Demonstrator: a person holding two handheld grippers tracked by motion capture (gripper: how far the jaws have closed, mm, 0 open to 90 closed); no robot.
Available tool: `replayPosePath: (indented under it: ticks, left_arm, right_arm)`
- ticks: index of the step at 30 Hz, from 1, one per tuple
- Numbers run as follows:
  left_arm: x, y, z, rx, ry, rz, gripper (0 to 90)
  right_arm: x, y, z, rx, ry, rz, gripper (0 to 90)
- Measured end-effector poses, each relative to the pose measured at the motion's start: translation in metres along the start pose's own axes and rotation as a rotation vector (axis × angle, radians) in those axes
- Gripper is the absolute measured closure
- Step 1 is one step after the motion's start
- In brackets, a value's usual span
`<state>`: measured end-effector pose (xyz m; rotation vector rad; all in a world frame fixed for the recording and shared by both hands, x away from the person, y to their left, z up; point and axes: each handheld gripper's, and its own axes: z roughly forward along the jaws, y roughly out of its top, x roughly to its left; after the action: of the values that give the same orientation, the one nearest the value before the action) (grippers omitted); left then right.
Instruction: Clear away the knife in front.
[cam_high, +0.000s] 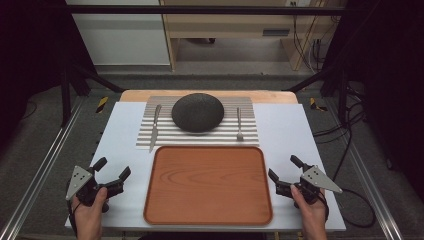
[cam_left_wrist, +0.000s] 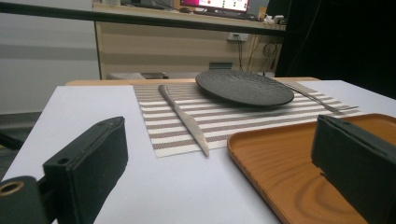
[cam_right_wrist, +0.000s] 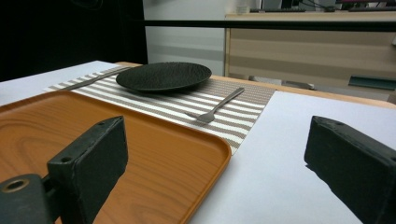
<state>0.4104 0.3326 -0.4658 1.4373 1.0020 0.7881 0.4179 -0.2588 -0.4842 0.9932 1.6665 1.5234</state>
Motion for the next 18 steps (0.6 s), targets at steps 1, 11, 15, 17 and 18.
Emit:
replayPosePath:
  ticks: [1,11,15,17,18]
  left_arm:
    - [0.0,0.0,0.001,0.003,0.006,-0.007,3.6]
    - [-0.008,0.004,0.017,0.051,0.03,-0.065,5.2]
    - [-0.015,0.01,0.032,0.096,0.022,-0.033,5.8]
    - [-0.018,0.015,0.041,0.106,0.016,-0.013,6.6]
    - [-0.018,0.018,0.046,0.115,0.012,-0.008,7.0]
  right_arm:
    - [0.0,0.0,0.0,0.002,0.001,0.001,6.1]
    - [0.006,-0.001,0.004,0.037,0.012,-0.002,5.1]
    - [0.008,-0.001,0.007,0.058,-0.002,-0.03,5.1]
    - [0.01,-0.001,0.009,0.065,-0.015,-0.029,5.6]
    - [0.011,-0.001,0.009,0.07,-0.018,-0.032,6.1]
